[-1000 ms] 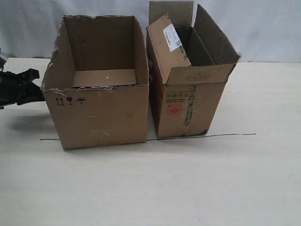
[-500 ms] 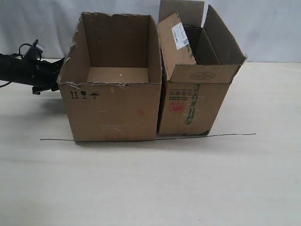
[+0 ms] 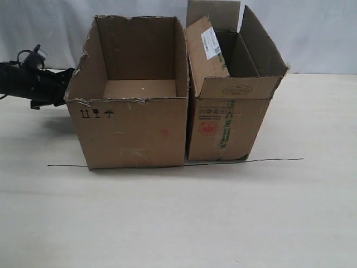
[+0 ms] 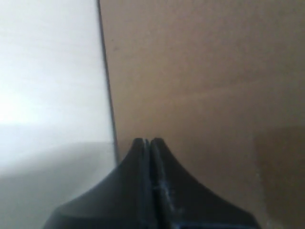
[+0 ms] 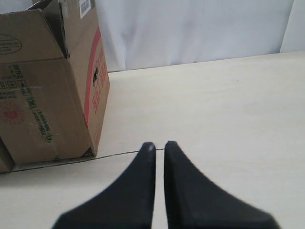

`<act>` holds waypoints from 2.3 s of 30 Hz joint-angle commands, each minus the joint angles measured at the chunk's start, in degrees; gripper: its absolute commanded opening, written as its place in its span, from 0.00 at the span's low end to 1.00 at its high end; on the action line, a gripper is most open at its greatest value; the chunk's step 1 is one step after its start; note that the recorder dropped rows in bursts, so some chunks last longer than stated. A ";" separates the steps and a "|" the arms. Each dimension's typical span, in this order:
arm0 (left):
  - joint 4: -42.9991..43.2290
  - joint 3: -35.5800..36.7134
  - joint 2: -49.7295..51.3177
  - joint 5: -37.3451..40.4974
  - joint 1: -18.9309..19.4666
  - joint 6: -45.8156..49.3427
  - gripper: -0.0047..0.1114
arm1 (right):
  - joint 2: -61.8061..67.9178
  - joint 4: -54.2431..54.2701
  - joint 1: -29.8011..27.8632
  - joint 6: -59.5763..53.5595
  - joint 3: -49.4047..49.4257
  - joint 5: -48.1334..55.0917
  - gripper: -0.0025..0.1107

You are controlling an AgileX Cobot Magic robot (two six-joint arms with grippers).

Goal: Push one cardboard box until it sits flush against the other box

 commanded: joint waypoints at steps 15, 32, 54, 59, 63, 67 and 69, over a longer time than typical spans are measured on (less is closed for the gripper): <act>19.71 50.06 -96.64 -40.48 6.91 -10.15 0.04 | -0.20 0.11 0.13 -0.04 0.17 -0.09 0.07; 27.00 61.98 -102.95 -16.58 4.40 -6.94 0.04 | -0.20 0.11 0.13 -0.04 0.17 -0.07 0.07; 54.81 83.69 -130.27 -35.87 -6.34 -44.51 0.04 | -0.20 0.11 0.13 -0.04 0.17 -0.07 0.07; 73.56 86.05 -130.27 -35.49 -6.34 -65.38 0.04 | -0.20 0.11 0.13 -0.04 0.17 -0.07 0.07; 73.13 86.05 -130.27 -32.40 -6.34 -56.70 0.04 | -0.20 0.11 0.13 -0.04 0.17 -0.07 0.07; 73.13 86.05 -130.27 -32.29 -6.34 -54.97 0.04 | -0.20 0.11 0.13 -0.04 0.17 -0.07 0.07; 72.90 86.05 -130.27 -32.46 -6.34 -54.97 0.04 | -0.20 0.11 0.13 -0.04 0.17 -0.07 0.07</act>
